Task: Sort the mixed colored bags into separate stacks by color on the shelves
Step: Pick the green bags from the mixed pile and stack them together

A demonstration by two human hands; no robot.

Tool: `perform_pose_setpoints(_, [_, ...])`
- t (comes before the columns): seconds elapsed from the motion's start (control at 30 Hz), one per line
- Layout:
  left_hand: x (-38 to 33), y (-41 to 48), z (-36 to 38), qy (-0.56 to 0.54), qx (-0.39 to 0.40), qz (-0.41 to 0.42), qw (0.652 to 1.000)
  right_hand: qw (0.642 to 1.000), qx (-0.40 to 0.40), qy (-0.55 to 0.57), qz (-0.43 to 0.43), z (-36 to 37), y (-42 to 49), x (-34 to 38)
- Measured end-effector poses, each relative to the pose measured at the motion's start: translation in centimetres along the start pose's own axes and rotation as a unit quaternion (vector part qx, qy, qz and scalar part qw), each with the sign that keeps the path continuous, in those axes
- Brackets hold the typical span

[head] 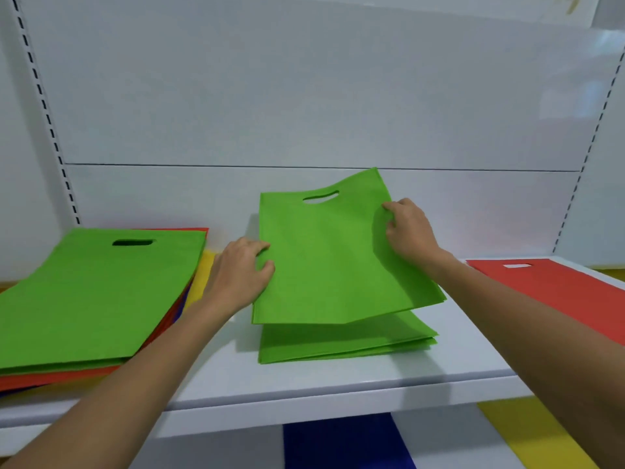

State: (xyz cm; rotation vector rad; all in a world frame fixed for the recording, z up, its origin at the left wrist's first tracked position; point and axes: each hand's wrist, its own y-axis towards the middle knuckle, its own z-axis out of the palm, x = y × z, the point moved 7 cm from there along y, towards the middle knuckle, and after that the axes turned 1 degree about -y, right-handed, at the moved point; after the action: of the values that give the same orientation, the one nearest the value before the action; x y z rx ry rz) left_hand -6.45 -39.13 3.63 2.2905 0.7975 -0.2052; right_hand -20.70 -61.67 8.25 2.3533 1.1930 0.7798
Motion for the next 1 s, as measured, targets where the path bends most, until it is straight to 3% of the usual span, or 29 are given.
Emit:
perform_pose_setpoints(0.27, [0.8,-3.4,6.1,0.054,0.107,-0.077,0.99,0.982,0.181,-0.034,0.037,8.1,-3.1,-4.7])
perform_pose_setpoints(0.57, [1.2,-4.5,7.6,0.078,0.144,-0.122,0.979,0.978,0.19,-0.063,0.067,10.6,-4.8,-6.3])
perform_pose_setpoints(0.7, [1.5,-4.7,7.3,0.079,0.125,-0.193,0.97,0.972,0.203,-0.064,0.101,10.3,-5.0,-7.1])
perform_pose_setpoints(0.83, [1.6,-4.6,7.5,0.062,0.121,-0.202,0.97,0.97,0.229,-0.014,0.078,10.2,-4.9,-6.6])
perform_pose_setpoints(1.0, [1.8,-4.5,7.0,0.024,0.132,-0.219,0.967,0.957,0.275,-0.049,0.08,10.3,-5.6,-6.2])
